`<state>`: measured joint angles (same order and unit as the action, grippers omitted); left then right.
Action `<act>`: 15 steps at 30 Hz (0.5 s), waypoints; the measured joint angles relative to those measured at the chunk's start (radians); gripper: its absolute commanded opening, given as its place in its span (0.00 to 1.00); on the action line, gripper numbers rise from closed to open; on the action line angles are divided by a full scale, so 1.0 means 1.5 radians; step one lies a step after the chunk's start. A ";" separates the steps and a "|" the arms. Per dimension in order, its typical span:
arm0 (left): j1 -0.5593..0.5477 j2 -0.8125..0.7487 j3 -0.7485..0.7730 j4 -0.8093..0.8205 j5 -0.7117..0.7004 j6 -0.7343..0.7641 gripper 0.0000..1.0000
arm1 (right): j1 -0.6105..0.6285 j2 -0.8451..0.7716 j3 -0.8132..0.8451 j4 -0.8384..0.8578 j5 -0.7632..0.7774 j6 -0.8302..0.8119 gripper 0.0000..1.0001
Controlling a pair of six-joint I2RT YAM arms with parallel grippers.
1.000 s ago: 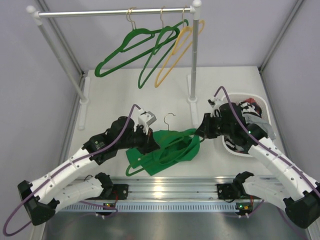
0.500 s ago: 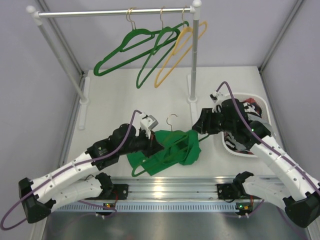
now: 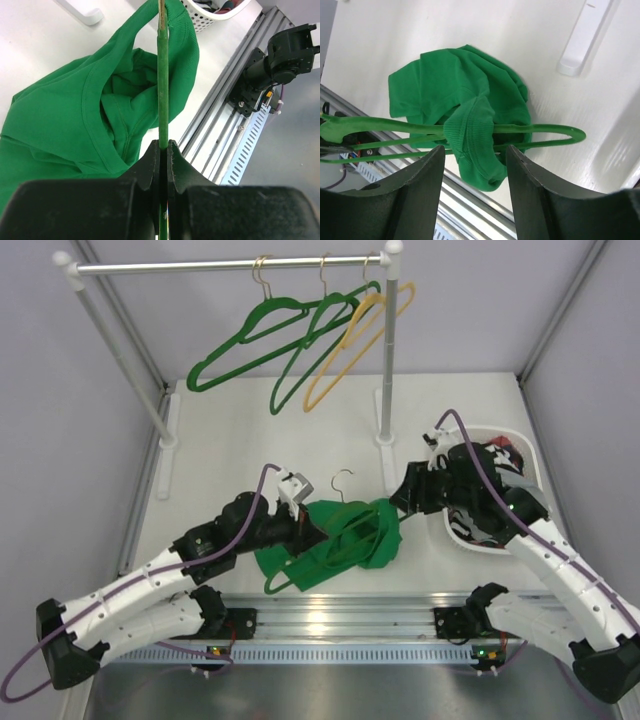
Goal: Place the tank top on the hanger
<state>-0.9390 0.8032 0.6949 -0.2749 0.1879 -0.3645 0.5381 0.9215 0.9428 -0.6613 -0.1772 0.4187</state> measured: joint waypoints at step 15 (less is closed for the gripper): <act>-0.001 0.087 -0.037 0.155 0.032 0.001 0.00 | 0.054 -0.032 0.000 0.078 -0.034 -0.060 0.58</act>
<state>-0.9398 0.9333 0.6388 -0.0425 0.2363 -0.3637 0.6189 0.8738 0.9428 -0.5438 -0.2287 0.3290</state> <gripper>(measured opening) 0.053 0.564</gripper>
